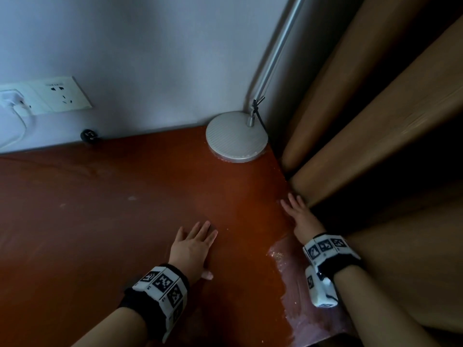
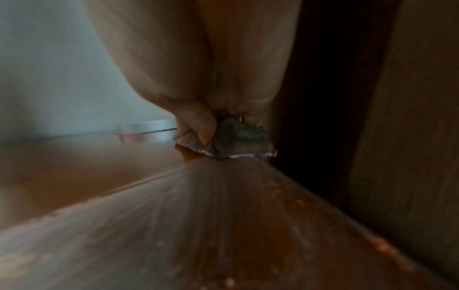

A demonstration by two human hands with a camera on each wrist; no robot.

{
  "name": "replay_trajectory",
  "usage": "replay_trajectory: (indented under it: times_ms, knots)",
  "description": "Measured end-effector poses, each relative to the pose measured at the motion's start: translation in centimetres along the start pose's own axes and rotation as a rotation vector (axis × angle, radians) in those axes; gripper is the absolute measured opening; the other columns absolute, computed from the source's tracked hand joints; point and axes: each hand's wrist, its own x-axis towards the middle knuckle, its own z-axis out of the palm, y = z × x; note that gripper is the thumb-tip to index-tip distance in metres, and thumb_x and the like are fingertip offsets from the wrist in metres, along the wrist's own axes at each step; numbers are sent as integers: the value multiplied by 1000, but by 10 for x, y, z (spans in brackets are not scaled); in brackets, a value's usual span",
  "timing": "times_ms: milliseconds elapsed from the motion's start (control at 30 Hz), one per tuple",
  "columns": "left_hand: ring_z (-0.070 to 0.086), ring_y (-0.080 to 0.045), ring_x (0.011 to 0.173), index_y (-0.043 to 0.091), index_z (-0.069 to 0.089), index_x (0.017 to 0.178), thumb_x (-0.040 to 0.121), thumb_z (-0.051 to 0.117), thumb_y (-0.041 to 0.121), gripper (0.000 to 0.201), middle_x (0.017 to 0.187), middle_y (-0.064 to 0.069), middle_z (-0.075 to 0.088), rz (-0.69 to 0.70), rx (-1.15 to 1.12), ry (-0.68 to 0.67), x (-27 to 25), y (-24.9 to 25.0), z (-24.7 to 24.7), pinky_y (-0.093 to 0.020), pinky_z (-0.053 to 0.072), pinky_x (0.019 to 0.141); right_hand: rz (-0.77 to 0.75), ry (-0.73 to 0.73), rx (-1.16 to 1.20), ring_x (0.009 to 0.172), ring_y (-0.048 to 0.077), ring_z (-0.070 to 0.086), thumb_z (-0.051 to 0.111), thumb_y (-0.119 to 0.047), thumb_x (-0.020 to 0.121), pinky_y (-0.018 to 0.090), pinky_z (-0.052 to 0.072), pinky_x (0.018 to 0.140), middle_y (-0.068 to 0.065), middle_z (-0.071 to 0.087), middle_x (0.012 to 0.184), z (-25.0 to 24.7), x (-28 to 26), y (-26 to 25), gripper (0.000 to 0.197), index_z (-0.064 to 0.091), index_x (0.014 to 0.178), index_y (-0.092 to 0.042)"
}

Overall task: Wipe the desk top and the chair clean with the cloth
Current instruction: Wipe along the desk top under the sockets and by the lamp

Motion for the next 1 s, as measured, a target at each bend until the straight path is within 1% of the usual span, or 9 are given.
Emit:
replay_trajectory:
  times_ms: [133, 233, 300, 433, 567, 633, 700, 800, 1000]
  knots:
    - [-16, -19, 145, 24, -10, 151, 84, 61, 51, 101, 157, -1, -20, 13, -19, 26, -9, 5, 10, -46, -6, 118, -84, 1, -69, 143, 27, -14, 42, 8, 84, 43, -2, 117, 4, -15, 155, 27, -27, -34, 82, 1, 150, -19]
    - [-15, -18, 145, 23, -9, 151, 84, 61, 52, 101, 157, -1, -19, 23, -25, 41, -12, 11, 13, -46, -6, 118, -323, -55, -83, 139, 21, -24, 40, 7, 85, 38, -11, 114, 4, -17, 155, 58, -73, -73, 80, 2, 150, -19]
    - [-15, -18, 145, 23, -8, 151, 84, 61, 52, 100, 158, -1, -18, 35, -26, 49, -14, 15, 15, -46, -5, 118, -360, -94, -49, 134, 13, -27, 39, 6, 87, 34, -13, 113, 2, -16, 155, 58, -87, -72, 77, 3, 150, -19]
    - [-15, -19, 145, 24, -7, 151, 85, 60, 51, 98, 158, -1, -17, 58, -19, 38, -23, 20, 21, -47, -6, 118, -105, -71, 1, 143, 20, -13, 47, 7, 84, 39, -2, 117, 2, -13, 155, 27, -66, -18, 83, 3, 149, -18]
    - [-16, -18, 145, 25, -8, 151, 85, 61, 50, 99, 157, -1, -19, 64, -23, 42, -35, 23, 33, -47, -6, 117, 106, 23, 49, 144, 23, -11, 37, 17, 80, 41, 2, 118, 1, -11, 157, 27, -65, -3, 87, 5, 150, -24]
    - [-16, -18, 145, 24, -9, 151, 85, 61, 50, 100, 157, -1, -20, 64, -26, 49, -39, 26, 38, -46, -6, 117, 26, 12, -5, 144, 26, -12, 41, 9, 84, 45, 3, 117, 0, -13, 156, 44, -79, -25, 83, 3, 150, -24]
    - [-16, -17, 145, 22, -9, 151, 85, 61, 51, 101, 157, -2, -19, 63, -26, 61, -41, 31, 41, -46, -6, 118, -181, -7, -61, 142, 24, -17, 43, 5, 84, 46, -1, 117, 2, -18, 155, 73, -104, -52, 82, 3, 150, -23]
    - [-15, -18, 145, 21, -8, 151, 84, 60, 52, 100, 157, -2, -19, 74, -24, 78, -44, 38, 45, -46, -5, 118, -353, -77, -16, 134, 13, -26, 41, 4, 85, 37, -14, 113, -3, -26, 144, 95, -130, -55, 78, 5, 149, -20]
    - [-16, -18, 145, 23, -8, 151, 84, 61, 51, 100, 157, -1, -19, 94, -44, 98, -61, 42, 61, -46, -7, 118, 73, 59, 54, 144, 20, -8, 38, 20, 74, 36, 9, 117, 2, -9, 157, 53, -106, 22, 92, 7, 149, -21]
